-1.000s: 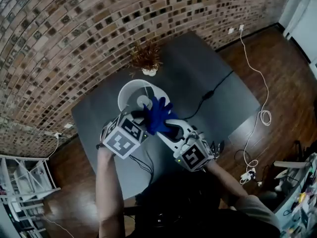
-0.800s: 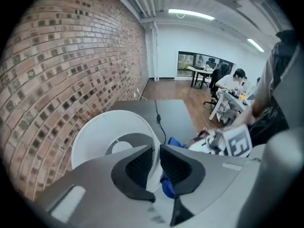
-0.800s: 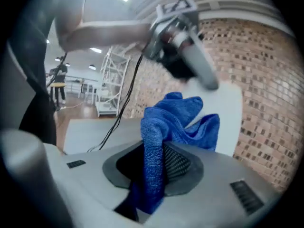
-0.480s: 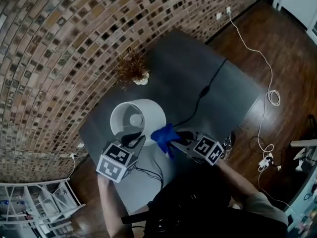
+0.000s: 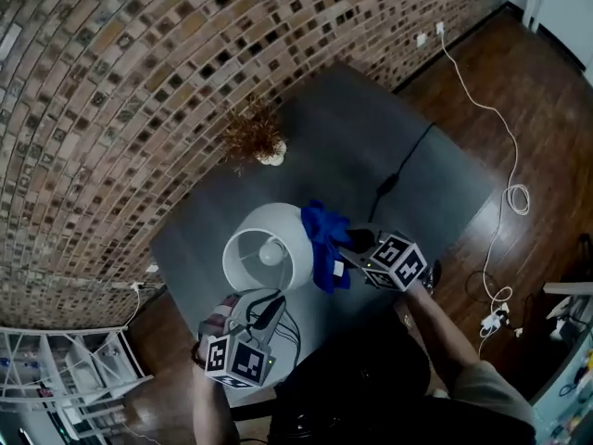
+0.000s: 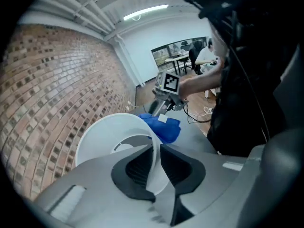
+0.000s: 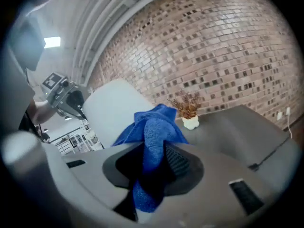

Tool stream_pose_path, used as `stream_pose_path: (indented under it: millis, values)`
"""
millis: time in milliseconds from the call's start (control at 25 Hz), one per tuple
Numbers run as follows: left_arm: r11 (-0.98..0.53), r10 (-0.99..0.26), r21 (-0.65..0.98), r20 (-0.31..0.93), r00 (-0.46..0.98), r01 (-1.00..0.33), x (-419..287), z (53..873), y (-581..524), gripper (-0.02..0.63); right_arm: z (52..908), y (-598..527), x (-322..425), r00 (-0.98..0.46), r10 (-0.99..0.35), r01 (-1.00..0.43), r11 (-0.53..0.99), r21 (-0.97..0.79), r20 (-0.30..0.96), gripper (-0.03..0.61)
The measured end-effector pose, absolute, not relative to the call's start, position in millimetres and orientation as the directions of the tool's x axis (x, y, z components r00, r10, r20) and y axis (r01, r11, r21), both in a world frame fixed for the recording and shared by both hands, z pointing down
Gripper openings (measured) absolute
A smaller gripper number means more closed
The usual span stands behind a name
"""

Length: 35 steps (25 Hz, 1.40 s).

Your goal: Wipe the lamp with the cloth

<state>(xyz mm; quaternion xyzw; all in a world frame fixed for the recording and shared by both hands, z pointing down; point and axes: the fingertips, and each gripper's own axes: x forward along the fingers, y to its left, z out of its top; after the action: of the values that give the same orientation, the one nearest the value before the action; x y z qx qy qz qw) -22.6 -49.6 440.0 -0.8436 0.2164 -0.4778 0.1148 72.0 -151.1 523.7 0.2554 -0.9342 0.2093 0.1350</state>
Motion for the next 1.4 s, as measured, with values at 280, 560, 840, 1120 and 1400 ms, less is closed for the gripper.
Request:
stream_pose_path:
  millis: [280, 560, 840, 1120, 1400]
  values:
    - [-0.860, -0.493, -0.492, 0.737, 0.463, -0.134, -27.0, 461.1, -4.7, 0.055, 379.2, -139.9, 72.2, -0.977, -0.205, -0.212, 0.940, -0.268, 0.056, 0.109]
    - [-0.833, -0.500, -0.553, 0.733, 0.461, -0.025, -25.6, 477.6, 17.9, 0.052, 412.4, -124.5, 13.9, -0.919, 0.023, -0.012, 0.996, -0.088, 0.393, 0.110]
    - [-0.800, -0.504, -0.597, 0.721, 0.475, 0.056, -24.5, 487.0, 29.2, 0.052, 489.6, -193.9, 40.6, -0.688, -0.118, -0.124, 0.991, 0.043, 0.716, 0.109]
    - [-0.774, -0.511, -0.631, 0.671, 0.536, 0.051, -20.7, 480.8, 27.1, 0.057, 326.9, -109.1, -39.2, -0.789, 0.177, 0.281, 0.955, 0.090, 0.589, 0.109]
    - [-0.767, -0.478, -0.634, 0.668, 0.571, 0.100, -25.2, 486.4, 36.7, 0.058, 386.4, -98.9, -61.1, -0.597, 0.387, 0.408, 0.901, -0.150, 0.703, 0.109]
